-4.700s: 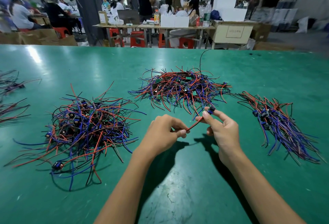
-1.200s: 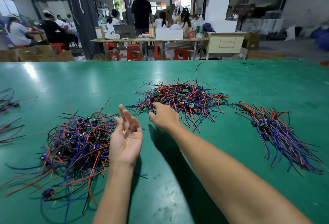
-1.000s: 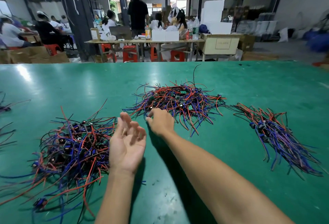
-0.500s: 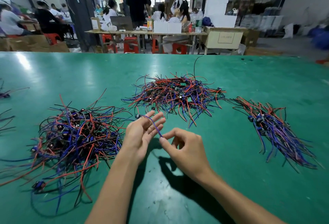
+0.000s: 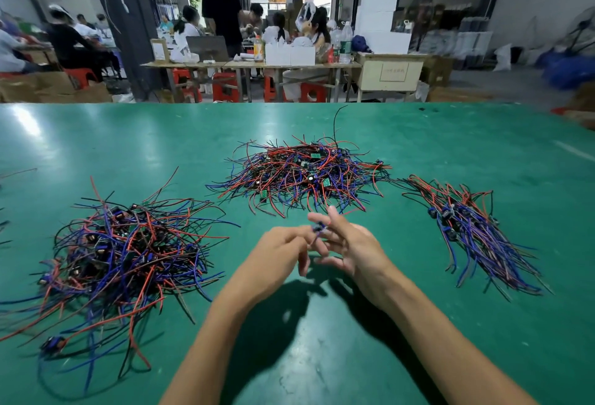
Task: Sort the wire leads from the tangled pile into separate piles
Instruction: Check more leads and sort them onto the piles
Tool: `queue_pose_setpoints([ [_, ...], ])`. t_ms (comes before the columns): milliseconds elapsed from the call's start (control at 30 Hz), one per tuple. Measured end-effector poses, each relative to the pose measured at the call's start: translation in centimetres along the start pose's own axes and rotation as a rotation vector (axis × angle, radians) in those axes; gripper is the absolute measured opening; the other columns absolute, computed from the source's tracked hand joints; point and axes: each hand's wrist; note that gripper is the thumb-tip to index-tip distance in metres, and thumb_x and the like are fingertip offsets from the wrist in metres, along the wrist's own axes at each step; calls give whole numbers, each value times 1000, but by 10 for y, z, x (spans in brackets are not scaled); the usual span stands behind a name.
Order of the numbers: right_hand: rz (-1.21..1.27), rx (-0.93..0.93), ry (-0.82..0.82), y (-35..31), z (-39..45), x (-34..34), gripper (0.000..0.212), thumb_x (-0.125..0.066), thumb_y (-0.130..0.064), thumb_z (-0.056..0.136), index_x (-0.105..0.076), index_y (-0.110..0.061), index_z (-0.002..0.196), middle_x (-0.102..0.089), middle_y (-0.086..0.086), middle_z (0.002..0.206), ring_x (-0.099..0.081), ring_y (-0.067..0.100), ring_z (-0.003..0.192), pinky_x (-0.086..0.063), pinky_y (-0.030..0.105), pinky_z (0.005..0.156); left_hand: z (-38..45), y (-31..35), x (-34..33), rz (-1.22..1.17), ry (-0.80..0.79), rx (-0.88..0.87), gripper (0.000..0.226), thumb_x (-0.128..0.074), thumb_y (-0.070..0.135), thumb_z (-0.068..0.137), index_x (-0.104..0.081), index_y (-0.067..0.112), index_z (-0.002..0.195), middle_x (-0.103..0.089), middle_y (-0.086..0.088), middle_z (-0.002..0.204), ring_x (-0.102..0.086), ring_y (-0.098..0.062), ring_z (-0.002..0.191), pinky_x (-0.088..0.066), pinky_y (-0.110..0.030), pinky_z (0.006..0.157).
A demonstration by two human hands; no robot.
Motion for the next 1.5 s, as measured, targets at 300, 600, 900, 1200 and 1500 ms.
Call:
queue_pose_setpoints([
  [300, -101, 231, -94, -8, 0, 19, 37, -46, -32, 102, -65, -10, 124, -75, 5, 117, -72, 18, 105, -58, 26, 79, -2, -4, -11, 27, 25, -38, 20, -61, 37, 98, -71, 21, 93, -67, 2, 62, -47, -2, 46, -37, -18, 50],
  [600, -257, 307, 92, -9, 2, 27, 22, -60, -33, 98, -78, -21, 98, -77, 1, 84, -67, 8, 71, -54, 20, 65, -1, -7, -11, -4, 136, -29, 9, -62, 15, 98, -70, 14, 94, -74, -5, 74, -71, -24, 58, -55, -30, 55],
  [900, -243, 260, 79, -10, 4, 27, 27, -55, -38, 100, -73, -21, 110, -79, 4, 93, -64, 9, 68, -48, 16, 59, 1, 6, 15, -642, 395, -103, 14, -53, 10, 100, -65, 7, 106, -77, -5, 86, -75, -18, 77, -58, -21, 68],
  [1200, -481, 90, 106, 15, 14, 23, 15, -58, -17, 100, -73, -19, 103, -78, 1, 83, -64, 4, 61, -45, 16, 56, -19, -25, 90, -1954, 574, -318, 36, -44, 0, 94, -67, 10, 120, -69, -19, 121, -62, -26, 122, -49, -40, 96],
  [1500, -1273, 354, 184, 5, 81, -39, 39, -48, -27, 101, -45, -36, 138, -72, 5, 92, -66, 28, 91, -53, 39, 84, -15, -23, 64, -1899, 151, -72, 68, -33, 69, 93, -59, 16, 126, -67, -3, 117, -70, -23, 92, -58, -37, 76],
])
Point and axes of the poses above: each hand's wrist, its own z-axis towards the middle knuckle, its own x-axis out of the back of the hand, y = z × x
